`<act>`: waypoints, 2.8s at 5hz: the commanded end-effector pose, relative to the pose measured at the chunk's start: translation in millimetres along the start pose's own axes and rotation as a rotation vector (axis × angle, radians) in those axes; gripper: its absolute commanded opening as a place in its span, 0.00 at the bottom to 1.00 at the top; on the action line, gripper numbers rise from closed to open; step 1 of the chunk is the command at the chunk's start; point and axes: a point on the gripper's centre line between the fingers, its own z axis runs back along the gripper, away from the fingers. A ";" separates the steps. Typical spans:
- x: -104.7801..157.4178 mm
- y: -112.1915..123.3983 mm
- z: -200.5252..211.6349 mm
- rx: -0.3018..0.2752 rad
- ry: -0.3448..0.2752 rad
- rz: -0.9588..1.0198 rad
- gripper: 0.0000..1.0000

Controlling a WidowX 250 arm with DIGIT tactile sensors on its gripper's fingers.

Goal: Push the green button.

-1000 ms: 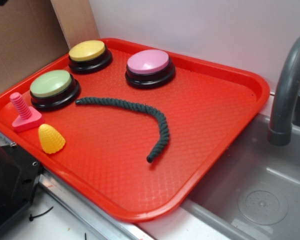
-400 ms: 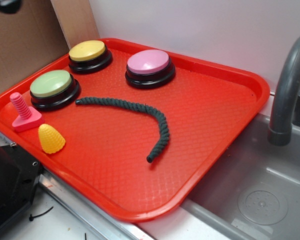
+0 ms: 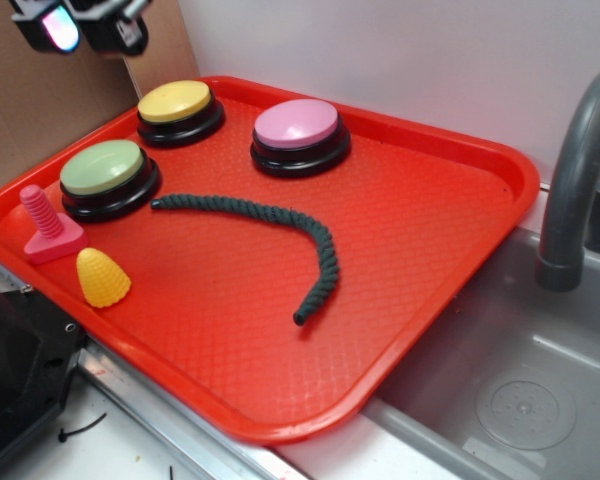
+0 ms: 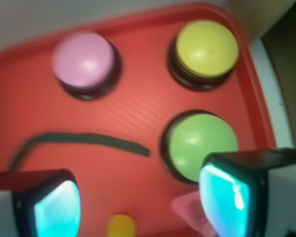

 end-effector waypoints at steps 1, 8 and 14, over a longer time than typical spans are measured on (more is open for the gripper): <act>-18.0 49.0 -34.8 0.018 -0.014 0.001 1.00; 24.1 82.1 -42.5 0.056 0.067 0.144 1.00; 25.2 79.1 17.6 0.069 -0.017 0.120 1.00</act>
